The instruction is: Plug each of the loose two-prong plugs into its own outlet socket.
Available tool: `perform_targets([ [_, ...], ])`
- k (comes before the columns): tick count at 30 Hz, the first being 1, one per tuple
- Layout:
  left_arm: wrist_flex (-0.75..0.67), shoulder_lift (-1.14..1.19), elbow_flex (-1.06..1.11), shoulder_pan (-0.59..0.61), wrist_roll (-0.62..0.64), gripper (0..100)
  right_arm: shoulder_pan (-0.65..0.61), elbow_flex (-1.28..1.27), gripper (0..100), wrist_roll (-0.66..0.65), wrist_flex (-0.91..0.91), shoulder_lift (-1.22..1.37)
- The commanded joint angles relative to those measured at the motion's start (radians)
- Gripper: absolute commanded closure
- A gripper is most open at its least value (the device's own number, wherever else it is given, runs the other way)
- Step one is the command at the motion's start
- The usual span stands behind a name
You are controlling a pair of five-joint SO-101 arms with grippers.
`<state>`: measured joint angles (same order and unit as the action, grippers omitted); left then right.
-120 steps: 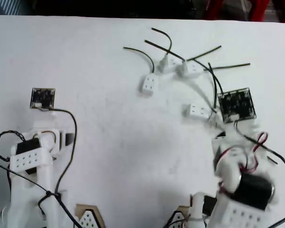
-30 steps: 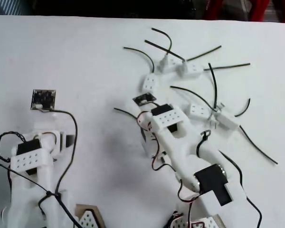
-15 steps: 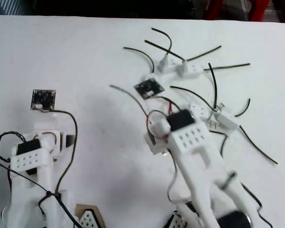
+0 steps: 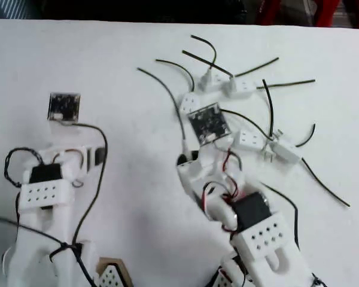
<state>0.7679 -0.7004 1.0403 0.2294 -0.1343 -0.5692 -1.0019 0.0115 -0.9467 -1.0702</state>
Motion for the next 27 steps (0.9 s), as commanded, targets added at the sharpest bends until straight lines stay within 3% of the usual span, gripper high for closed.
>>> perform_targets([
  [1,-0.015,-0.030,-0.117,-0.082,0.094,71,-0.058,-0.035,98.1,0.012,0.104,-0.053],
  [9,-0.011,-0.030,-0.198,-0.257,0.124,71,-0.091,-0.140,98.1,0.014,0.275,-0.061],
  [17,-0.003,-0.030,-0.230,-0.423,0.126,71,-0.091,-0.170,98.1,0.057,0.289,-0.070],
  [27,0.178,-0.157,-0.249,-0.547,0.124,71,-0.085,-0.196,98.1,0.061,0.294,-0.059],
])
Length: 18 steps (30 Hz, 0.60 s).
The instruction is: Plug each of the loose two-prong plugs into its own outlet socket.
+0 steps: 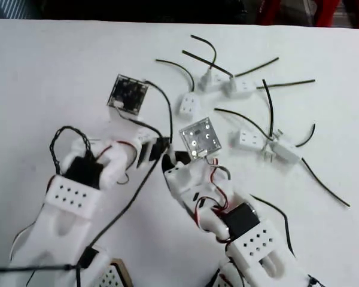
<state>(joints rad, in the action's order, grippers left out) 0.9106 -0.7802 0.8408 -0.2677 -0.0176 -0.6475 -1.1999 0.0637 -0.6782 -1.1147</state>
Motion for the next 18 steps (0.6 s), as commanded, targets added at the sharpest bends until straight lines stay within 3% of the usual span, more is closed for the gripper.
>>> perform_targets([
  [1,0.037,-0.096,-0.038,-0.058,0.008,71,-0.007,-0.003,98.1,0.009,0.025,-0.016],
  [14,-0.034,-0.145,0.077,-0.071,-0.032,71,-0.005,-0.006,98.1,0.009,0.018,-0.024],
  [18,-0.071,-0.145,0.077,0.004,-0.034,71,0.030,-0.006,98.1,0.009,0.018,-0.024],
])
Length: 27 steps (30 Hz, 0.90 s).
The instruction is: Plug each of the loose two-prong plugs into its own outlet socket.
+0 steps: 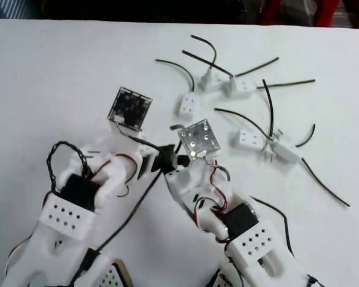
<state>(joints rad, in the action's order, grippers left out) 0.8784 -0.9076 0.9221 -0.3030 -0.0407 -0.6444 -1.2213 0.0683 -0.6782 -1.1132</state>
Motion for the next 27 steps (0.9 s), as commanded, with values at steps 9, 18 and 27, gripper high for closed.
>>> perform_targets([
  [9,-0.026,0.142,-0.097,0.114,-0.049,67,0.381,0.020,98.0,0.130,0.154,-0.016],
  [18,0.074,0.765,-0.583,0.105,-0.054,67,0.615,0.015,98.0,0.281,0.248,-0.015],
  [27,0.071,1.164,-0.941,0.061,0.028,67,0.638,0.015,98.0,0.299,0.248,-0.015],
])
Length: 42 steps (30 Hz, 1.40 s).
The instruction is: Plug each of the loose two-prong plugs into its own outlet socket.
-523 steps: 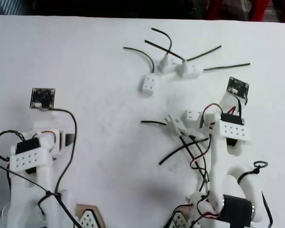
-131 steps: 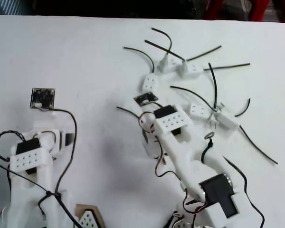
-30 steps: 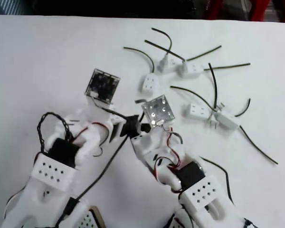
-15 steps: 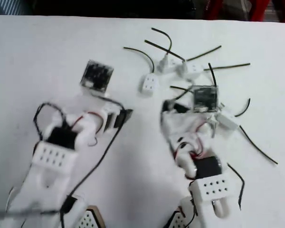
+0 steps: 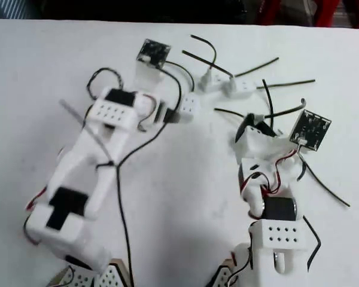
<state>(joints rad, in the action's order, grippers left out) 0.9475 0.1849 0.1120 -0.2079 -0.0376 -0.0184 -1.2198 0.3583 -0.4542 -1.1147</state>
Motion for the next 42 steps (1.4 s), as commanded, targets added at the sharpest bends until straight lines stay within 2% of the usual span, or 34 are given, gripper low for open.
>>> perform_targets([
  [1,0.002,0.105,-0.161,-0.044,0.028,67,0.012,0.014,98.0,0.008,0.024,-0.013],
  [13,0.003,0.479,-0.552,-0.117,0.029,67,0.008,0.014,98.0,0.005,0.022,-0.013],
  [20,0.018,0.693,-0.761,-0.111,0.021,79,0.007,0.014,98.0,0.005,0.021,-0.013],
  [28,0.328,0.723,-0.968,-0.120,0.018,89,0.007,0.014,98.0,0.005,0.019,-0.013],
  [32,0.446,0.720,-1.036,-0.119,-0.069,90,0.007,0.014,98.0,0.005,0.018,-0.013],
  [42,0.747,0.719,-1.168,-0.157,-0.193,91,0.010,0.014,98.0,0.005,0.018,-0.013],
])
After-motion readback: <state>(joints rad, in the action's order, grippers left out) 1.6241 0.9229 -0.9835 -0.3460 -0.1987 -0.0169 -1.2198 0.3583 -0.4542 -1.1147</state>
